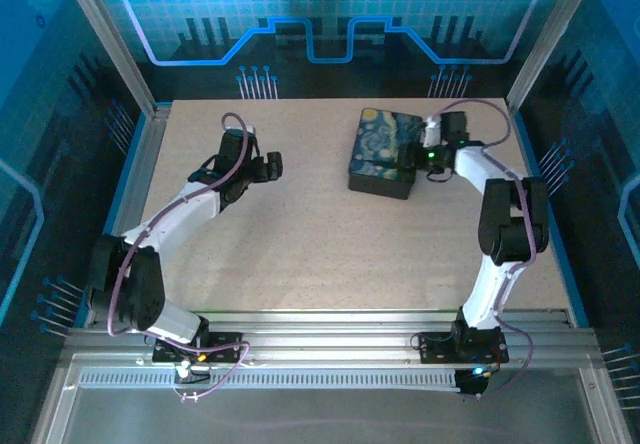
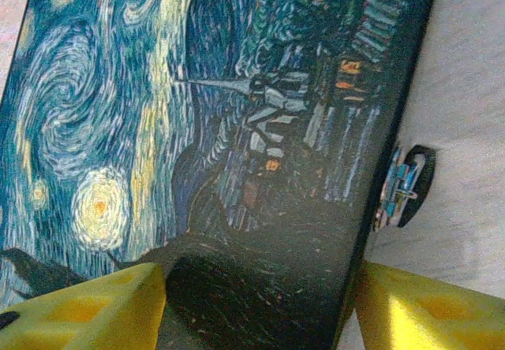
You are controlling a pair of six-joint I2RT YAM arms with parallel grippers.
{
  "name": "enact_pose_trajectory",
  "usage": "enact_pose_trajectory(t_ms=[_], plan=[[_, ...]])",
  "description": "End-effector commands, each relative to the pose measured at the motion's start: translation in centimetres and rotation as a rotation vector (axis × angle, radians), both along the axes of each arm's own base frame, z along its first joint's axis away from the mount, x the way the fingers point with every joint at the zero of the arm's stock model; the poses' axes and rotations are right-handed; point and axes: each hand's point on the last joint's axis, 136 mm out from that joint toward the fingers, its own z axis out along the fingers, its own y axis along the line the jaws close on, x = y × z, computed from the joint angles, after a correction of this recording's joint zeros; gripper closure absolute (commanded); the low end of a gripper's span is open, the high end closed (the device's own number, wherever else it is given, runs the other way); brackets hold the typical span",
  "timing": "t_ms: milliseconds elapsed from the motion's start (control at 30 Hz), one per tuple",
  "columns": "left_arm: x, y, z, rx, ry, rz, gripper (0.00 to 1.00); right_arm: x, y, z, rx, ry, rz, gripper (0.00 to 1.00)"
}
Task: Unlock the padlock with the key
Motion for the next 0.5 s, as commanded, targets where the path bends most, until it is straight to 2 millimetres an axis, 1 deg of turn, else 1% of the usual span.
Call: enact_pose_trajectory(t_ms=[0,33,67,100,167,233,300,367,467], plan=[[-0.6,-2.4,-1.4,-0.126,0.111,0.013,0.01,-2.4,5.1,-0.1,0.057,0.063,-0.067,0.33],[-0.8,-3.2,-2.0,-0.162,0.141,0.012,0.01,-2.7,6.1,0.0,0.057,0.055,-0.084,0.33],[-1.1,-4.3,-2.7,-0.198,0.174,0.002,0.01,-3.0,7.7,0.1,0.067,0.047,-0.086,0.33],[-1.4,-4.9,-3.5,-0.209,0.205,0.007,0.01,-3.2,9.3,0.2,0.08,0.044,-0.087,0.32],[-1.9,-5.0,-4.7,-0.207,0.248,0.044,0.01,-3.6,12.3,0.4,0.108,0.031,-0.059,0.32],[-2.2,-4.1,-5.3,-0.191,0.272,0.091,0.01,-3.8,14.9,0.5,0.11,0.03,-0.015,0.32],[-2.4,-3.3,-5.4,-0.165,0.28,0.111,0.01,-3.9,17.4,0.5,0.107,0.033,0.038,0.32],[-2.6,-2.1,-5.3,-0.139,0.291,0.147,0.01,-3.9,19.2,0.4,0.089,0.032,0.074,0.32],[-3.0,0.8,-5.0,-0.145,0.31,0.244,0.01,-3.7,21.1,0.4,0.096,0.024,0.096,0.32]])
